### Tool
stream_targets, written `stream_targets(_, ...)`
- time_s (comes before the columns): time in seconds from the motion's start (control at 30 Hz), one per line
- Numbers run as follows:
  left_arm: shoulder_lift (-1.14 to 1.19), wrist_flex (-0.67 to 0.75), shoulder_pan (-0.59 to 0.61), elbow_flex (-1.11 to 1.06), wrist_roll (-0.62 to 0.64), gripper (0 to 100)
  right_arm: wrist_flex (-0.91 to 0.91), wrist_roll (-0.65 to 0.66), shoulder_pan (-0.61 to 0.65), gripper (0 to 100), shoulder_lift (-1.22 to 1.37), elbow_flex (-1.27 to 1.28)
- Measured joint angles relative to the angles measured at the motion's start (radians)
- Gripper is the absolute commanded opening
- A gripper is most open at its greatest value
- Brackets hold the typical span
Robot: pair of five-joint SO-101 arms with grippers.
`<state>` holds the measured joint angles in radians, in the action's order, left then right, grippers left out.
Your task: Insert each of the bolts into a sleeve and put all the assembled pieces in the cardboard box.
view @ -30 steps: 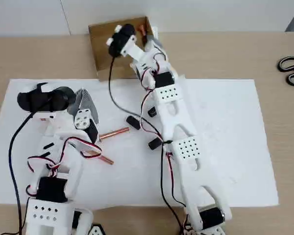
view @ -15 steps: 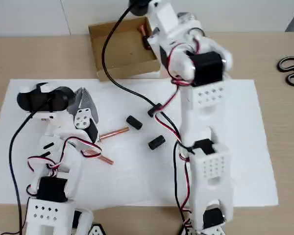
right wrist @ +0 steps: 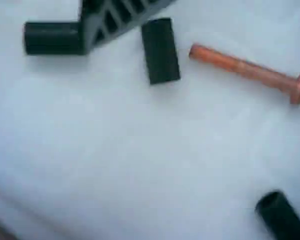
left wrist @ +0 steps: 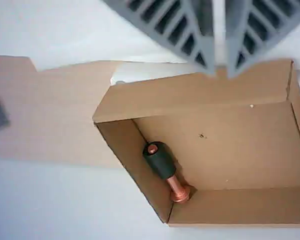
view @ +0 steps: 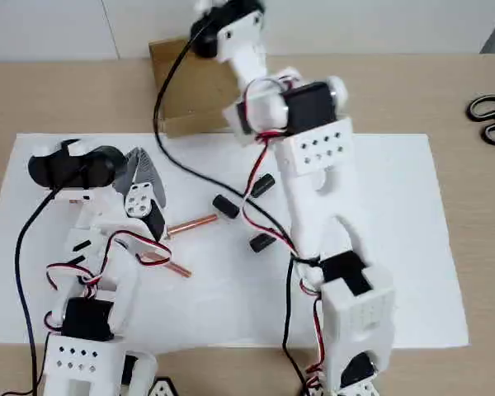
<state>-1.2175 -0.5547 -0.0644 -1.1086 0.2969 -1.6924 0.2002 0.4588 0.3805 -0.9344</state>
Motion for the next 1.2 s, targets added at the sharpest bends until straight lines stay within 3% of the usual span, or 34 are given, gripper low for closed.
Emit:
stream_targets(0.27, 0.0, 0.0, 0.0, 0.0, 0.0, 1, 0.003, -0.006, 0.081, 22.6, -0.051, 0.411)
stream_targets(0.57, 0.0, 0.0, 0.0, 0.0, 0.005, 1, 0.044, -0.138, -0.048, 22.6, -0.051, 0.428)
stream_targets(0.9, 0.0, 0.0, 0.0, 0.0, 0.005, 1, 0.023, -0.176, -0.132, 22.6, -0.051, 0.43)
stream_targets(1.03, 0.0, 0.0, 0.0, 0.0, 0.005, 1, 0.023, -0.301, -0.138, 22.8, -0.051, 0.43)
stream_targets(1.2, 0.0, 0.0, 0.0, 0.0, 0.005, 1, 0.023, -0.641, -0.124, 22.9, -0.051, 0.43)
